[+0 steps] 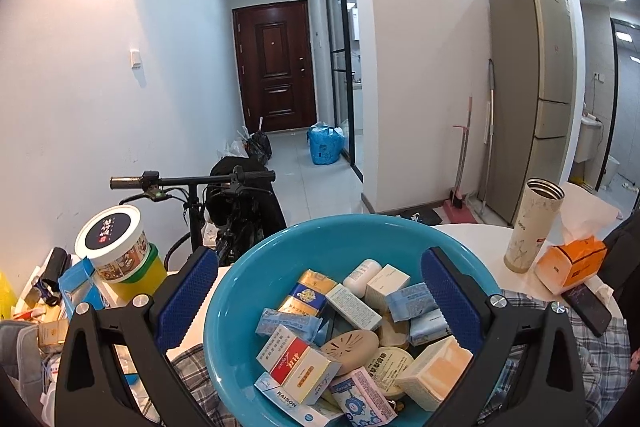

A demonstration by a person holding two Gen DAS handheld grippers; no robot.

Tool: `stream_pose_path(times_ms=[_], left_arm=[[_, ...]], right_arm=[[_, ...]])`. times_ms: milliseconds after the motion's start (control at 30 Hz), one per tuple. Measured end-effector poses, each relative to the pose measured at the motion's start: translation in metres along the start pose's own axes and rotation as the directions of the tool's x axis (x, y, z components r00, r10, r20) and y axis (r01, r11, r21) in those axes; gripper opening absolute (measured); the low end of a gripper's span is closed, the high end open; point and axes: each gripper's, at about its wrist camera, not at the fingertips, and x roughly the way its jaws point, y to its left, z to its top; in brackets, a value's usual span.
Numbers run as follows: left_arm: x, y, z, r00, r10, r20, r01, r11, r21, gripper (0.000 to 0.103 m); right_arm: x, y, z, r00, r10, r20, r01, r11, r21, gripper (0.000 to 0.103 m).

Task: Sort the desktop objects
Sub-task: 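Lower the right tool onto the cream sachet on the shirt and grasp it, then lift the cream sachet with the right tool while the left tool moves to the grey box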

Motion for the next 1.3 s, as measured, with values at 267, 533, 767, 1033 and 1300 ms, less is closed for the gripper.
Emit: stream_pose_path(times_ms=[267,533,767,1033,1300], left_arm=[[-0.005,-0.008,0.001,1.0,-0.011,0.014,0.011,1.0,0.026,0.103],[-0.012,0.0,0.004,0.999,-0.045,0.016,0.046,0.999,-0.019,0.103],[-0.021,0.004,-0.004,0.999,-0.046,-0.004,0.045,0.999,-0.025,0.103],[-0.072,0.01,-0.071,0.998,0.004,-0.061,-0.004,1.0,-0.005,0.103],[-0.096,0.004,-0.164,0.983,-0.017,-0.184,0.01,0.999,-0.038,0.103]], right_arm=[[-0.007,-0.015,-0.005,0.998,0.064,0.015,-0.065,0.995,0.072,0.05],[0.001,0.013,-0.004,0.999,-0.038,-0.023,0.037,0.998,-0.057,0.061],[0.004,0.016,-0.003,0.999,-0.013,-0.032,0.011,0.997,-0.078,0.063],[-0.002,-0.001,-0.003,0.997,0.072,-0.003,-0.072,0.997,0.012,0.037],[-0.036,-0.004,-0.02,0.996,0.041,0.079,-0.042,0.999,0.009,0.034]])
